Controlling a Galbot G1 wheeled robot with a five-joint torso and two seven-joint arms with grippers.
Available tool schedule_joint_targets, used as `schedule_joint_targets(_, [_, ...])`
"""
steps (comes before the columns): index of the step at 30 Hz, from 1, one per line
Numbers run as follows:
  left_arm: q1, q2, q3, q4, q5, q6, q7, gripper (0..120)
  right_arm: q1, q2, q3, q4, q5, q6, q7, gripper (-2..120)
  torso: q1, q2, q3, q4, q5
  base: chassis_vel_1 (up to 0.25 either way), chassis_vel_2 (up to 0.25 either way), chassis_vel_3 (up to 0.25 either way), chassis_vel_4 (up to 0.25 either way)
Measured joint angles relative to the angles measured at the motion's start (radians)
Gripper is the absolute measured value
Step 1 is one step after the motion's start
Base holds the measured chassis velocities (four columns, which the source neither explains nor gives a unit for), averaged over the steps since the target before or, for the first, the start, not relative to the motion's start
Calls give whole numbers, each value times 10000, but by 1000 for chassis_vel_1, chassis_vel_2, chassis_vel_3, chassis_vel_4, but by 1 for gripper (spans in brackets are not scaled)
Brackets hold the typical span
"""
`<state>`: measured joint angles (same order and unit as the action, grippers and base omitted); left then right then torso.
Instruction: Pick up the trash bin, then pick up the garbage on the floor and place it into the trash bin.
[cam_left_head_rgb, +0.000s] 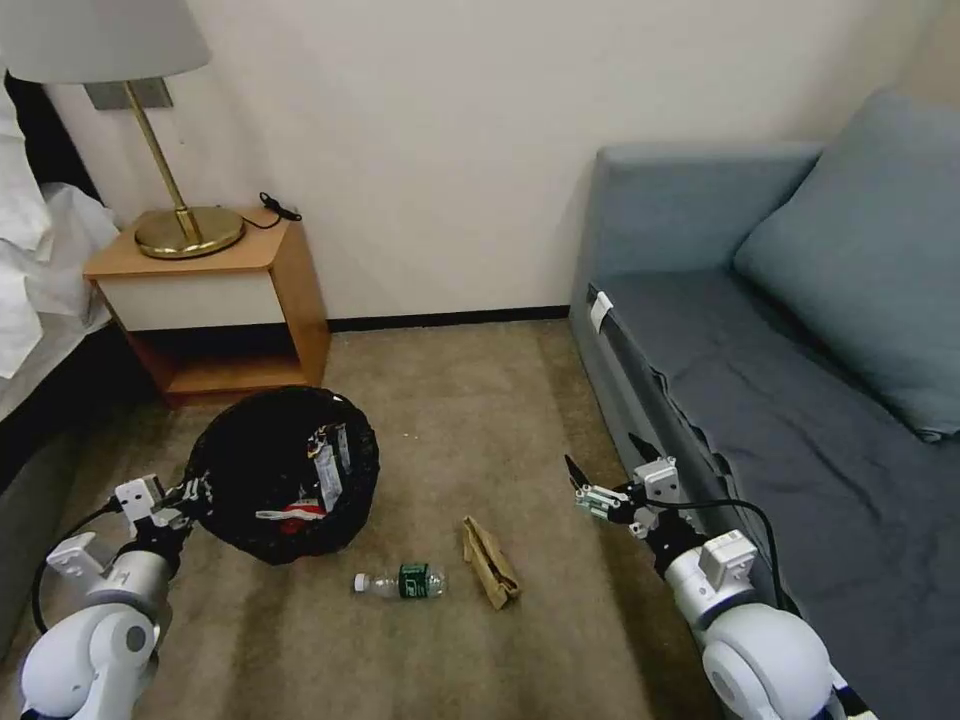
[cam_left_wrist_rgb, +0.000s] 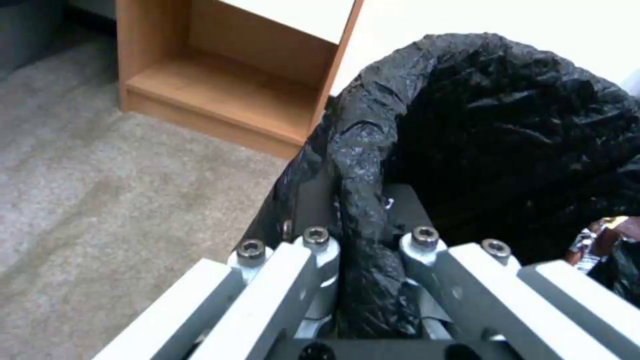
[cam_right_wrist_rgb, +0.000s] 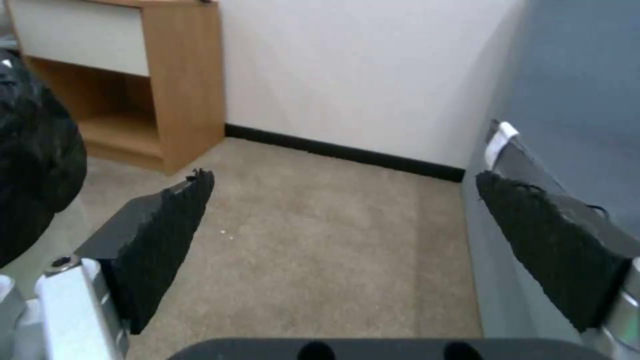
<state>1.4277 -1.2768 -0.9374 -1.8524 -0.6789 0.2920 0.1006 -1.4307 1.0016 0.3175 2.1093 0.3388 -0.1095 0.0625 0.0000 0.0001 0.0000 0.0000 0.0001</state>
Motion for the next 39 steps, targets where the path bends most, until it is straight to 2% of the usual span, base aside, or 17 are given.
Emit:
schedule_joint_targets(6, [31, 74, -28, 6, 27, -32, 40, 5, 787, -580, -495, -486, 614, 40, -12, 100, 0, -1, 1, -1, -1, 0, 0, 0, 0])
schedule_joint_targets(7, [44, 135, -31, 8, 55, -64, 75, 5, 1527, -984, -945, -893, 1028, 27, -46, 100, 1, -1, 1, 1, 0, 0, 0, 0, 0])
schedule_joint_targets(11, [44, 181, -26, 9, 104, -91, 96, 5, 2359, -1294, -1579, -1342, 1425, -20, -83, 100, 0, -1, 1, -1, -2, 0, 0, 0, 0])
schedule_joint_targets(12, [36, 192, -22, 9, 124, -96, 97, 5, 2750, -1413, -1881, -1531, 1609, -60, -88, 100, 1, -1, 2, 0, 0, 0, 0, 0, 0])
schedule_joint_targets(13, [-26, 192, -2, -20, 191, -97, 98, 5, 3704, -1623, -2671, -1937, 2231, -347, -87, 100, 1, -1, 1, 2, -3, 0, 0, 0, 0])
schedule_joint_targets(15, [-51, 183, 5, -35, 213, -97, 97, 5, 3958, -1662, -2899, -2048, 2428, -461, -86, 100, 1, -1, 1, 4, -3, 0, 0, 0, 0])
schedule_joint_targets(16, [-106, 150, 18, -80, 258, -97, 95, 5, 4647, -1725, -3614, -2399, 2942, -690, -86, 100, 1, -1, 1, 1, -1, 0, 0, 0, 0])
schedule_joint_targets(19, [-168, 106, 52, -128, 276, -95, 96, 5, 6033, -1742, -4972, -3109, 3916, -1181, -208, 100, 1, -1, 1, 0, -1, 0, 0, 0, 0])
schedule_joint_targets(20, [-168, 106, 52, -128, 276, -95, 96, 5, 6033, -1742, -4972, -3109, 3916, -1181, -208, 100, 1, -1, 1, 0, -1, 0, 0, 0, 0])
schedule_joint_targets(24, [-166, 202, 51, -65, 214, -108, 127, 5, 7601, -1599, -6369, -3812, 5881, -2431, -339, 100, 0, -1, 1, 1, -4, 0, 0, 0, 0])
schedule_joint_targets(25, [-166, 202, 51, -65, 214, -108, 127, 5, 7601, -1599, -6369, -3812, 5881, -2431, -339, 100, 0, -1, 1, 1, -4, 0, 0, 0, 0])
schedule_joint_targets(27, [-132, 336, -17, 48, 86, -157, 163, 5, 8106, -1365, -6814, -4358, 6559, -3090, -229, 100, 1, -1, 2, 1, -1, 0, 0, 0, 0])
schedule_joint_targets(31, [-78, 513, -70, 240, -30, -246, 213, 5, 8560, -1088, -7394, -5116, 7028, -3791, -242, 100, 0, -1, 1, 2, -3, 0, 0, 0, 0])
schedule_joint_targets(36, [-109, 593, -71, 342, -95, -284, 245, 5, 8872, -865, -8254, -6053, 7249, -4266, -425, 100, 0, -1, 1, 1, -1, 0, 0, 0, 0])
schedule_joint_targets(39, [-192, 627, -33, 380, -121, -285, 248, 5, 9217, -830, -9108, -6495, 8086, -4538, -438, 100, 0, -1, 1, -1, -1, 0, 0, 0, 0])
